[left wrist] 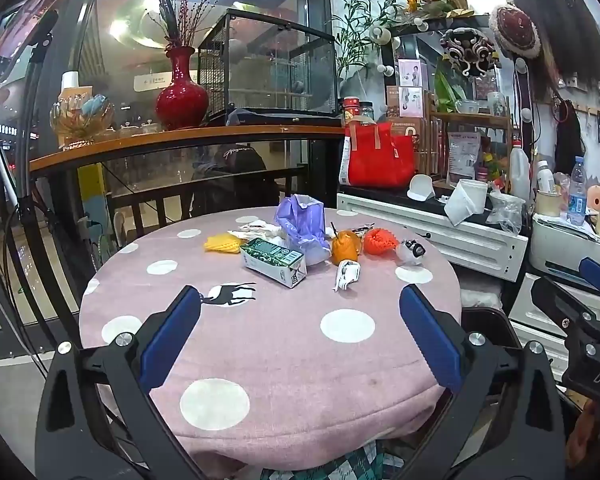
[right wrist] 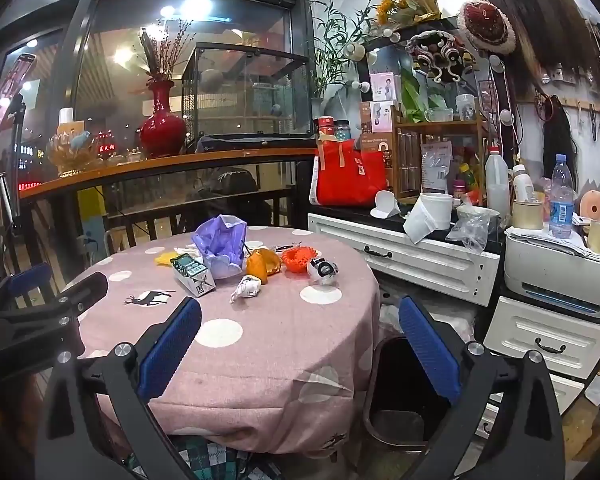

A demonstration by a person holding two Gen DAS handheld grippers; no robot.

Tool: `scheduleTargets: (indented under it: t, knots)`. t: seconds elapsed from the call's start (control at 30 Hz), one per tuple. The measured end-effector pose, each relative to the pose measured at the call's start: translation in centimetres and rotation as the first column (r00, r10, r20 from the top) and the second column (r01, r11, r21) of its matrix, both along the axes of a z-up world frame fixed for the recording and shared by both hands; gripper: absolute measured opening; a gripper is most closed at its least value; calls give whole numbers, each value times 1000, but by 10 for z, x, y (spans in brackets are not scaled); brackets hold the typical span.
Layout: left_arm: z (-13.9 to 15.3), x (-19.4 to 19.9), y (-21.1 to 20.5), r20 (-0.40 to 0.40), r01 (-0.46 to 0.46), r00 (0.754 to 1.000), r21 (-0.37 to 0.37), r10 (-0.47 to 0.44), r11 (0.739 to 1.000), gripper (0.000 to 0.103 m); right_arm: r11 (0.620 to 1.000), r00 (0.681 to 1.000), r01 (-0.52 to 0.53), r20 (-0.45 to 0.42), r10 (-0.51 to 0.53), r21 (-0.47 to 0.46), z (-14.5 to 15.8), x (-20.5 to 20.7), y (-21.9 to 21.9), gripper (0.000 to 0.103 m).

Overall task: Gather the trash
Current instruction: 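Move both tools toward the trash on the pink table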

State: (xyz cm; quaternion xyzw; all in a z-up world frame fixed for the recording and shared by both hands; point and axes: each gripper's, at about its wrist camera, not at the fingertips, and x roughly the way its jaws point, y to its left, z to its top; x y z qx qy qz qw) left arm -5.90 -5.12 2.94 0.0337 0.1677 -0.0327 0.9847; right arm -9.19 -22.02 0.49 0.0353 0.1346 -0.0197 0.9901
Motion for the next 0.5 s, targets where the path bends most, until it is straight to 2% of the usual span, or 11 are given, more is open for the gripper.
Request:
scheduleTargets:
  t: [0.13,0.5]
  knots:
    - [-6,0,14,1,13,1000,-2,-13,1000,98,1000,1000,0,-5,0,6,-1,-2,-1,97]
    - [-13,2,20,-2,17,1000,-7,-17,1000,98,1000,1000,-3,-6,3,-1,-2,4,-2,97]
